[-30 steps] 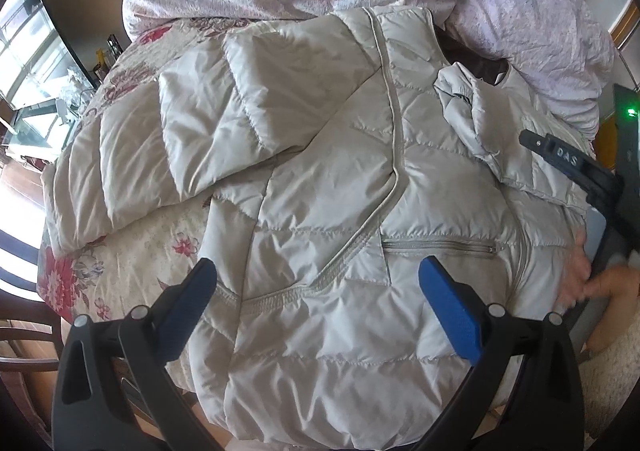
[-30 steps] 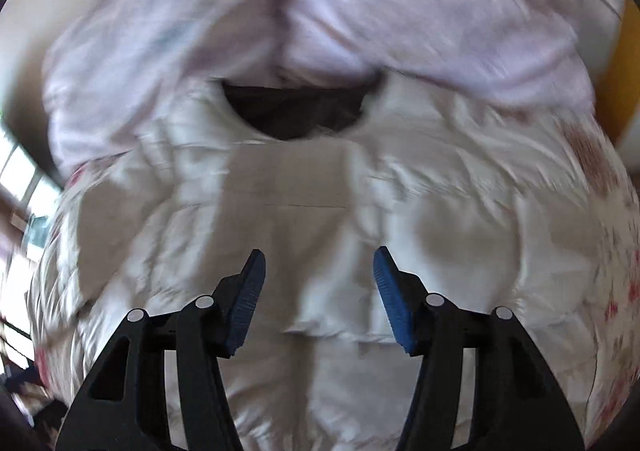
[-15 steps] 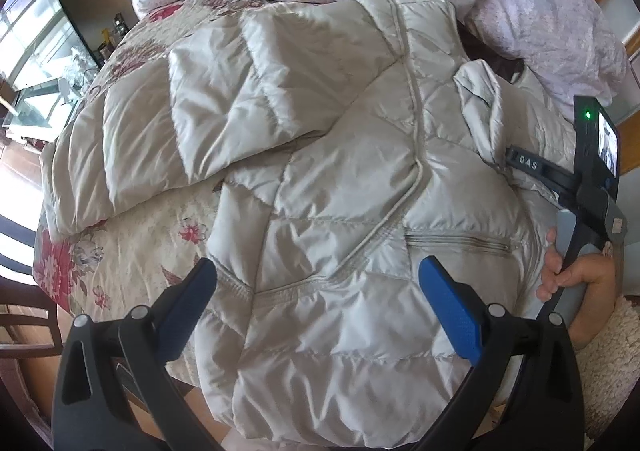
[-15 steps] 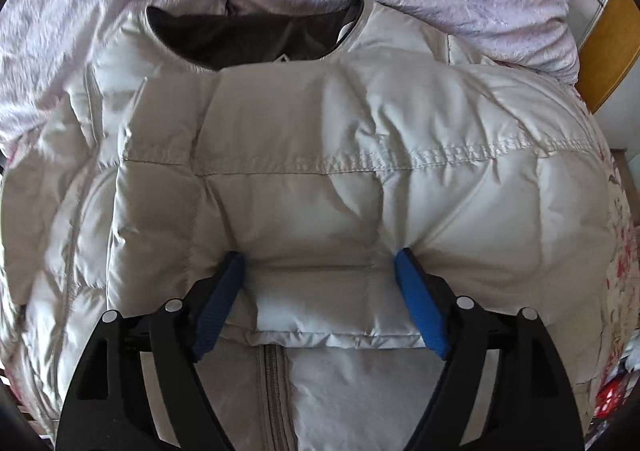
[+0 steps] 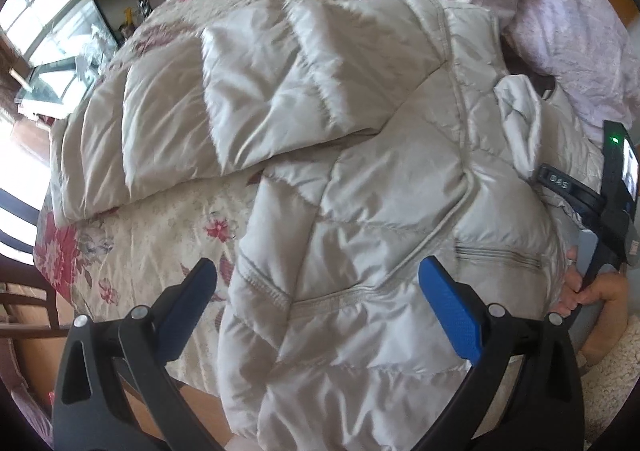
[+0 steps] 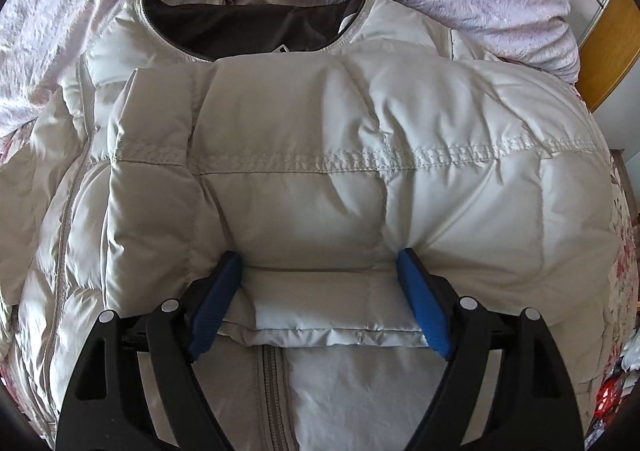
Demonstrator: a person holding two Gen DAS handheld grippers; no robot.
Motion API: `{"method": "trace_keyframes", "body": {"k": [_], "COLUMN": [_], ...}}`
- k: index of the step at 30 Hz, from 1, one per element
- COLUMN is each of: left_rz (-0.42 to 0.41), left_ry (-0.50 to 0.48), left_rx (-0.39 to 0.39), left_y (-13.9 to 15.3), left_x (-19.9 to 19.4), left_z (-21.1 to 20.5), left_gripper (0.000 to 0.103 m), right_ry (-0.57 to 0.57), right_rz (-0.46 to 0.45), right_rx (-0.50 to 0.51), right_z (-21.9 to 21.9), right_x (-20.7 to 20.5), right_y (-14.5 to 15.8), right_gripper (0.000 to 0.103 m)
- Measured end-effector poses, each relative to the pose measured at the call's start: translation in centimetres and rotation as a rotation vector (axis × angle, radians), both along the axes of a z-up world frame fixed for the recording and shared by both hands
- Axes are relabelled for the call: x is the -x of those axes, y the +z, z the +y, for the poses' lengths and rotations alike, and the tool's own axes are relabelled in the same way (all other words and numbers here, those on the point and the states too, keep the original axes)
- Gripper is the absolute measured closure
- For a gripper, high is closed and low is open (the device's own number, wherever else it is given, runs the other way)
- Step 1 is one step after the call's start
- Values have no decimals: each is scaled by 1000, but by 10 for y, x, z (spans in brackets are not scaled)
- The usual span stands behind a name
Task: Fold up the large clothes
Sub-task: 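Grasp the other sleeve with the left tool and lift it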
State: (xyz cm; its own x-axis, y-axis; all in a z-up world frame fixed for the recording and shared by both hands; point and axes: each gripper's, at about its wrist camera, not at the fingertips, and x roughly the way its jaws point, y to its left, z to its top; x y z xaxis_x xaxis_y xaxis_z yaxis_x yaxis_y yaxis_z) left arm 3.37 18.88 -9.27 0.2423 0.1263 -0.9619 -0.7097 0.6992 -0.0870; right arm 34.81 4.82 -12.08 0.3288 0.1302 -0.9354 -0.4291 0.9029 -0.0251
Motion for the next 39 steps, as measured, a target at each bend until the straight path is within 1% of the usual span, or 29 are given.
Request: {"method": "trace_keyframes", "body": {"k": [5, 9, 11, 15, 18, 19, 20, 21, 22, 23, 26, 29, 32, 35, 37, 39], "left_rz": [10, 13, -2, -52, -113, -129, -155, -172, -191, -221, -237, -273, -306, -331, -330, -338], "left_ry": [106, 160, 196, 302, 405, 426, 470, 496, 527, 567, 624, 701, 787, 862, 905, 921], "left_rx": [83, 95, 129, 209, 288, 303, 330, 346, 363, 369, 360, 345, 326, 330, 329, 337], "left_y": [-18, -27, -32, -44, -53, -55, -58, -59, -60, -59, -59, -58, -58, -59, -61, -63], "left_x": [18, 29, 36, 53, 68, 71, 77, 80, 84, 88, 95, 106, 120, 137, 149, 154], "left_z": [30, 48, 59, 83, 102, 106, 113, 118, 123, 129, 143, 159, 169, 180, 186, 188], "left_gripper": [2, 2, 2, 3, 4, 6, 12, 16, 16, 17, 22, 25, 37, 53, 76, 85], "right_ry": [7, 2, 2, 2, -4, -5, -4, -4, -4, -4, -5, -5, -5, -3, -3, -2], "right_rz": [6, 0, 0, -5, -6, -8, -8, -9, -10, -11, -15, -18, -22, -26, -29, -32], "right_rx": [23, 45, 40, 30, 31, 29, 29, 29, 28, 27, 25, 22, 19, 14, 13, 12], "right_z": [3, 7, 7, 4, 7, 3, 4, 4, 3, 3, 3, 3, 3, 2, 2, 2], "right_x": [-2, -2, -2, -2, -4, -2, -2, -2, -2, -1, 0, 1, 1, 2, 2, 3], "right_y": [1, 2, 1, 0, -1, -1, -1, -1, 0, 0, 0, 0, 1, 1, 1, 1], "right_gripper": [19, 17, 16, 16, 16, 16, 16, 16, 16, 16, 16, 16, 16, 16, 16, 16]}}
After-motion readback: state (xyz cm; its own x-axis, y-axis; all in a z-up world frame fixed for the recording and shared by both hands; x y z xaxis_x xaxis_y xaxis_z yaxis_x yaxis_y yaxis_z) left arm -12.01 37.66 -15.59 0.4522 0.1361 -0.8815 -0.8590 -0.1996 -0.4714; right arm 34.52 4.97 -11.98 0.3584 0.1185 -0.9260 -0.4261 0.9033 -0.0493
